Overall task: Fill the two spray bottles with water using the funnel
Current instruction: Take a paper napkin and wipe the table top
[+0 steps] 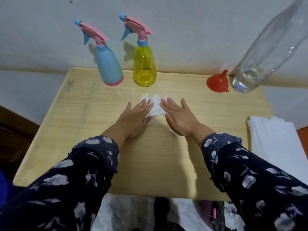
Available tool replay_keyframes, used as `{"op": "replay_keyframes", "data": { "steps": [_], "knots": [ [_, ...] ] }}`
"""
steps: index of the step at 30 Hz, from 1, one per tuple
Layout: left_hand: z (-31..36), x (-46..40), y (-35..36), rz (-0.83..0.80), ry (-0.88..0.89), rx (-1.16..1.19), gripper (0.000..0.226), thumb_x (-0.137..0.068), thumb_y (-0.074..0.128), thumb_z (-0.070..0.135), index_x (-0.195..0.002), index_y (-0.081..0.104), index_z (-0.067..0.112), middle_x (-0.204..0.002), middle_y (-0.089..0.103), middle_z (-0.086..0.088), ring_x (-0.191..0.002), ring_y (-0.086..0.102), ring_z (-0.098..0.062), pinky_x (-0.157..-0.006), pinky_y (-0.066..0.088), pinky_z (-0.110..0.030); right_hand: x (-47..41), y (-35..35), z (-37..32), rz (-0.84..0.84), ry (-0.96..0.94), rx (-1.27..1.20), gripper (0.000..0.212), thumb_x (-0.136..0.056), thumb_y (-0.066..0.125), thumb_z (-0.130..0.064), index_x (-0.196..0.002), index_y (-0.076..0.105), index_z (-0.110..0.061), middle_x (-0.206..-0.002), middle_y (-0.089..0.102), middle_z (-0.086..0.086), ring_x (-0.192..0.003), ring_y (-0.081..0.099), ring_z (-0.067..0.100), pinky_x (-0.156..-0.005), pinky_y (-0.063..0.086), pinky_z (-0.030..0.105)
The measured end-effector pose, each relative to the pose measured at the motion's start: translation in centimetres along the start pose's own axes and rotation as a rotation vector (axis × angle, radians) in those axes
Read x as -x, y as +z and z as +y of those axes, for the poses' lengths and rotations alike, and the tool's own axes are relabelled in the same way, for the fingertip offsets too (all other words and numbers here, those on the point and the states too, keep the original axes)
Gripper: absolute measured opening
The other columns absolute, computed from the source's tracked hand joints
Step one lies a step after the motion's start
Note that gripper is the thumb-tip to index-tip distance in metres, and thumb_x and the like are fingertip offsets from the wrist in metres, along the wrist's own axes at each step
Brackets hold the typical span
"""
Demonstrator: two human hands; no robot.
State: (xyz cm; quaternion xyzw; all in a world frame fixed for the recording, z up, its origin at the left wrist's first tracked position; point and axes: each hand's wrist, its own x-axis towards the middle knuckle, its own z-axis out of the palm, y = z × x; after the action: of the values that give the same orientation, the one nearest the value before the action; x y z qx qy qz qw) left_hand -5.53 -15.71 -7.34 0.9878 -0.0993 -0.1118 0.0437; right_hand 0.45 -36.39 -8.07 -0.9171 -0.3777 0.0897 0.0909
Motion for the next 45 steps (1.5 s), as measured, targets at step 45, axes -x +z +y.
{"op": "replay_keyframes", "data": {
  "steps": [45],
  "knots": [
    [10.0,6.1,-3.1,-0.025,0.112,-0.044,0.058,-0.103,0.014,0.043,-0.155,-0.002,0.020,-0.162,-0.012,0.008,-0.149,-0.006,-0.010,-0.119,0.005,-0.053,15.5,-3.7,-2.9,0.212,0.223,0.088,0.068,-0.092,0.003,-0.038,-0.146,0.034,-0.011,-0.155,0.031,0.000,-0.146,0.021,0.012,-0.118,0.007,0.030]
  ]
}}
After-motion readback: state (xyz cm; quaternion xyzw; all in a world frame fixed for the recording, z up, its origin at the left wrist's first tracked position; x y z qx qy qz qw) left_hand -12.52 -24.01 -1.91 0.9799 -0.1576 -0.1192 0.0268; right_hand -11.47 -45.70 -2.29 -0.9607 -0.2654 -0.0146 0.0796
